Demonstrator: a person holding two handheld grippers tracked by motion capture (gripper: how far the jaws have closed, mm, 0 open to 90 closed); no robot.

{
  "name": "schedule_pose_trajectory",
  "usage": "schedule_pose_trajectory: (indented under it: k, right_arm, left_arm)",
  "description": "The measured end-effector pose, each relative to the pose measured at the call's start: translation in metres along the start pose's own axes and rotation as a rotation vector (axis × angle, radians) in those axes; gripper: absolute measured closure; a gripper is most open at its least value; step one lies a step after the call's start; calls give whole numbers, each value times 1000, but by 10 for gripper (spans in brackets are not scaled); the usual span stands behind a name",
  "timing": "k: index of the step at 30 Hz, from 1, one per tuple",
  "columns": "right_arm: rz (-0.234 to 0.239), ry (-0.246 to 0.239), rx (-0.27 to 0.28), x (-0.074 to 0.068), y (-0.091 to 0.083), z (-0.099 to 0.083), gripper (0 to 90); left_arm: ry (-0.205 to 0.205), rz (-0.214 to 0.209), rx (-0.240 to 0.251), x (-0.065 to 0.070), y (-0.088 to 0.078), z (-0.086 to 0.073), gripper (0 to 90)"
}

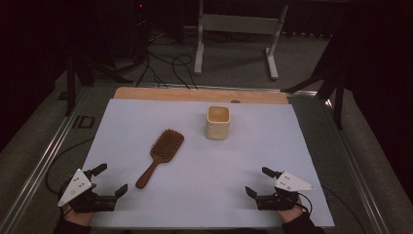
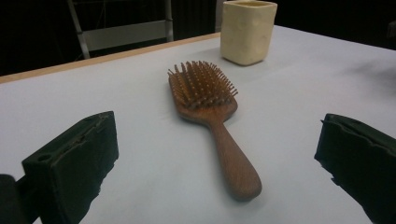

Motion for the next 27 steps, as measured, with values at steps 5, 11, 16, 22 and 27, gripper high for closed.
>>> schedule_pose_trajectory:
  k: [5,11,16,22,27]
  right_arm:
    - [7,-7,-5,-1,0,-1,92]
    - [12,-11,-6,-4,1,-1,92]
    - [14,-8,0,-3,1,0,92]
    - [5,-7,-5,-3,0,0,92]
    - [1,-12,-6,-4,0,1,93]
  left_arm:
    - [-4,-2,3,0,0,0,0]
    - [-5,-10,6,0,-1,1,0]
    - [-2,-13,4,1,-1,0,0]
    - [1,-16,5,1,-2,0,0]
    - [8,-24,-2,3,-2,-1,0]
Point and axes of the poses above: each handheld gripper's, and its own axes: y roughly forward along the jaws, z roughly out of its top, x roughly to its right, the point moved 5 cm from there along y, roughly forward along the jaws, and after that the axes turned 10 degrees about -x, right-handed, at the moved point
